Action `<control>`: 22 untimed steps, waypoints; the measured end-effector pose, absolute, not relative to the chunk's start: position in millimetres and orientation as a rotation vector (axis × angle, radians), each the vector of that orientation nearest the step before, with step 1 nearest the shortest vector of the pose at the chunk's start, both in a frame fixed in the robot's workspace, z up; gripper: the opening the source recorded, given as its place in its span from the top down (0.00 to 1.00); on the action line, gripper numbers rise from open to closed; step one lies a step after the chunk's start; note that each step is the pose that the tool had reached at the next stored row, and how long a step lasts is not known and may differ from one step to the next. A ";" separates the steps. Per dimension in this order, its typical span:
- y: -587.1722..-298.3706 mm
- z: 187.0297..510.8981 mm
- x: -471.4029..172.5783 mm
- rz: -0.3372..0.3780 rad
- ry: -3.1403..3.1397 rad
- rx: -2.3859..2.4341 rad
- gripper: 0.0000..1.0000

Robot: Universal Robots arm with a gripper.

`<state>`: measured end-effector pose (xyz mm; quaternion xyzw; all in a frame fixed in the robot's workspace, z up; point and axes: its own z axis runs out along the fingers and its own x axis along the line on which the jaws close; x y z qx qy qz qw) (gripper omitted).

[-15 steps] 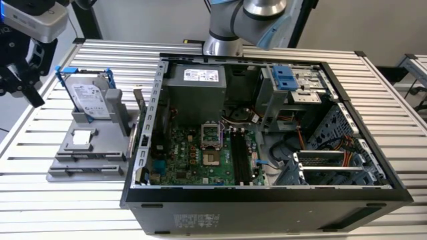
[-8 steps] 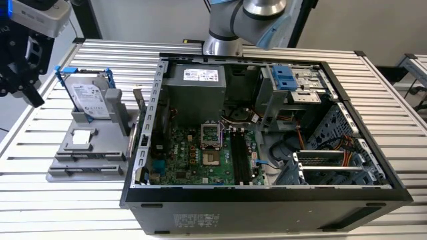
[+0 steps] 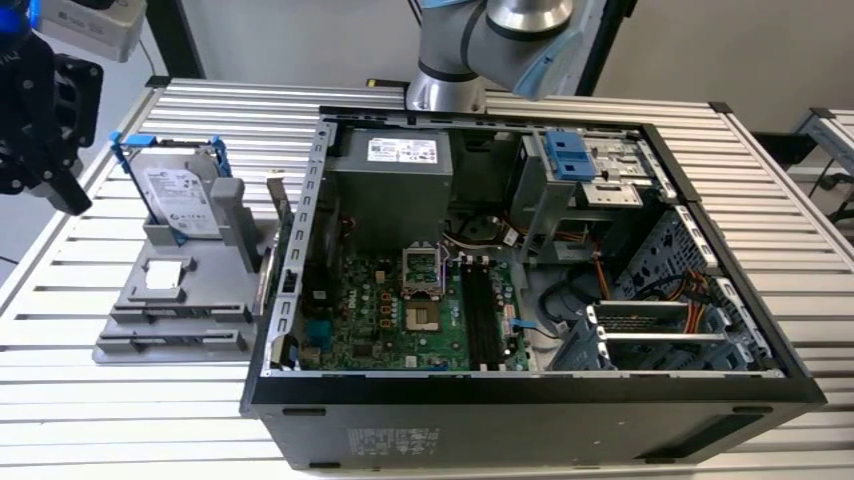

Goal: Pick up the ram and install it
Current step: 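Pick up the ram and move it above insertion slot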

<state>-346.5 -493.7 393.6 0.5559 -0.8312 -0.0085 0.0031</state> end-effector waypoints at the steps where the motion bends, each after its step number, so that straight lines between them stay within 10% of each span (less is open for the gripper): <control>1: -493.7 393.6 -346.5 -0.024 -2.593 1.766 1.00; 22: -493.7 393.6 -346.5 -0.009 -2.230 2.224 1.00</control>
